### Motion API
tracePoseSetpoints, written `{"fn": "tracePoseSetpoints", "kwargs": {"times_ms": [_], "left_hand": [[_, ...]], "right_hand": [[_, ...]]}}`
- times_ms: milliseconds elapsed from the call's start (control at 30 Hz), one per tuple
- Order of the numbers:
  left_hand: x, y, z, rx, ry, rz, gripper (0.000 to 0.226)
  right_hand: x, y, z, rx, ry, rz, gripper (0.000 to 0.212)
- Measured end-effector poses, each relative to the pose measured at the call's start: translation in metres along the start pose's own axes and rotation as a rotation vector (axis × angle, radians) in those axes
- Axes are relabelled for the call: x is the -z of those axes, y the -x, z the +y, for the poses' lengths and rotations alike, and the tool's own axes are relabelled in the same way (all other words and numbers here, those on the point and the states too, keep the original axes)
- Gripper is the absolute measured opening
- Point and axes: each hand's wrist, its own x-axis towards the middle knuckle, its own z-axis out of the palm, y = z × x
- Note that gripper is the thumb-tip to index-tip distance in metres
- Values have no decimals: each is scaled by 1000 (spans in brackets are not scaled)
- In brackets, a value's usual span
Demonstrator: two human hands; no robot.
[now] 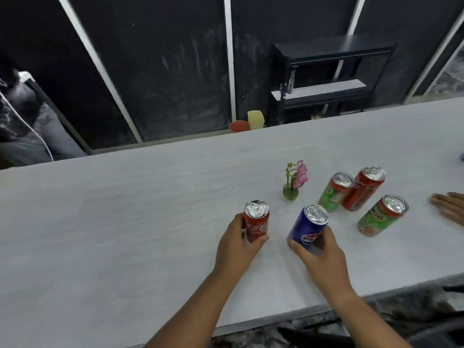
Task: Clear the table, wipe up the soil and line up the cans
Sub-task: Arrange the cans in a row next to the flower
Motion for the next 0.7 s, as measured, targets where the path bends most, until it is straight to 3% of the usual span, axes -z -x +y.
{"fn": "tracePoseSetpoints", "kwargs": {"times_ms": [433, 700], "left_hand": [[128, 10, -76, 105, 81, 233, 71], [172, 3, -102, 119, 26, 248, 77]], "right_hand": [[-144, 0, -64, 144, 123, -252, 60], [-198, -9, -84, 224, 209, -299, 65]]}}
